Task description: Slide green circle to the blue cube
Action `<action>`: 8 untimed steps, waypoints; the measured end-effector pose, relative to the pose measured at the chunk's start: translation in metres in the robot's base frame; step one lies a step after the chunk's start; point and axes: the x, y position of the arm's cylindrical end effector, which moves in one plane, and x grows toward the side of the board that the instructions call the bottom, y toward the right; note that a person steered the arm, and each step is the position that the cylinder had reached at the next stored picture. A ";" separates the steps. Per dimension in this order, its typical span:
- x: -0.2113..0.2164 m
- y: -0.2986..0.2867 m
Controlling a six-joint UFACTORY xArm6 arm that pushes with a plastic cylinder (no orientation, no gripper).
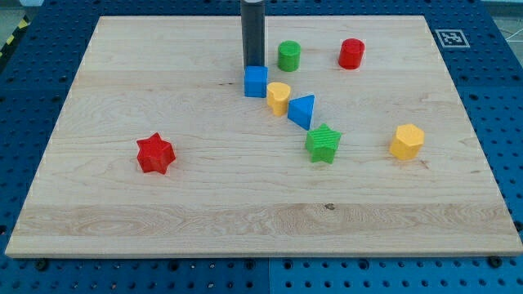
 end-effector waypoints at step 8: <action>-0.110 0.023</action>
